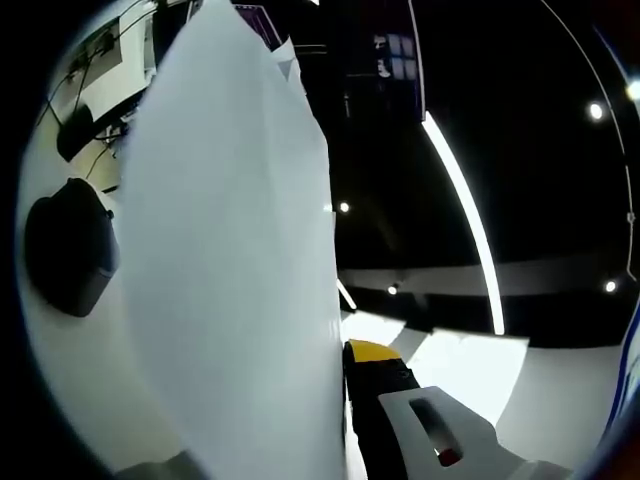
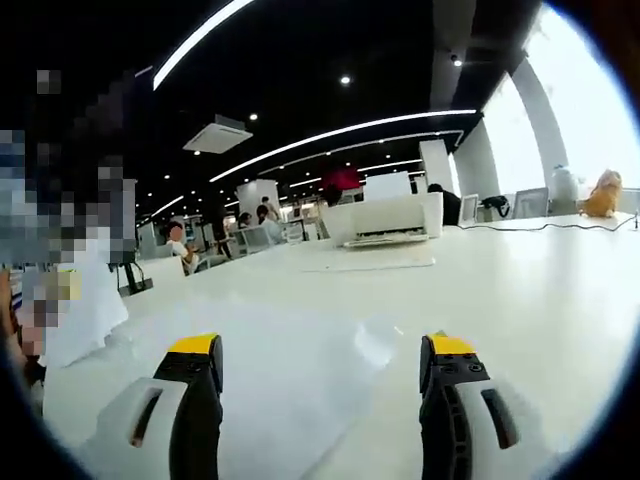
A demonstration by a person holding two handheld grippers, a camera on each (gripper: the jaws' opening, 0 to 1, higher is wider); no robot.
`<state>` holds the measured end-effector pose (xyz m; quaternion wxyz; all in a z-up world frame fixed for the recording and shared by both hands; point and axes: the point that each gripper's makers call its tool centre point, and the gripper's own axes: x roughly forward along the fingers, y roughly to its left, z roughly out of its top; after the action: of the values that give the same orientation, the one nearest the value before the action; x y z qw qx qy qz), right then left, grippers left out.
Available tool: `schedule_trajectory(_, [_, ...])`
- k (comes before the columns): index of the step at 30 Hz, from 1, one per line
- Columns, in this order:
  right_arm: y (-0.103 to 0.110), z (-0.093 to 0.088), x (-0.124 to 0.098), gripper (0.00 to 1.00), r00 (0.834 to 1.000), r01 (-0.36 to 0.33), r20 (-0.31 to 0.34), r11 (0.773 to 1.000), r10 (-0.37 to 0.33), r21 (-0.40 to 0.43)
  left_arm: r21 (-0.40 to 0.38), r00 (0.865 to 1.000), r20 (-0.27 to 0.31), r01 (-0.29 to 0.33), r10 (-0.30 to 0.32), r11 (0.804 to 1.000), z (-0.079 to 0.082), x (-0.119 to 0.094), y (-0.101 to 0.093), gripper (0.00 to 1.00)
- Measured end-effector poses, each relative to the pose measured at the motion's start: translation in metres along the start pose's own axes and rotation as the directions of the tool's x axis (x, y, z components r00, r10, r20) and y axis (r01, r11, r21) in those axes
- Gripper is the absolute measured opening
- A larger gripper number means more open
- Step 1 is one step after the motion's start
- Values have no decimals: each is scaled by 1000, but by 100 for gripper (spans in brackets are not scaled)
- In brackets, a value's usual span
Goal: Organize the stack of printing papers by aligning and flattening the scattered papers on the table
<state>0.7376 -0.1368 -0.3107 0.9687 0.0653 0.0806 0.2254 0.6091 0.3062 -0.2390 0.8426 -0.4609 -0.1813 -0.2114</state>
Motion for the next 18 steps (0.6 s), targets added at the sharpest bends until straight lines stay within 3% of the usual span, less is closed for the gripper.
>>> schedule_trajectory(18, [0, -5, 13, 77, 999, 3, -37, 998, -5, -66, -1, 1000, 2, 2, -2, 1000, -3, -1, -5, 6])
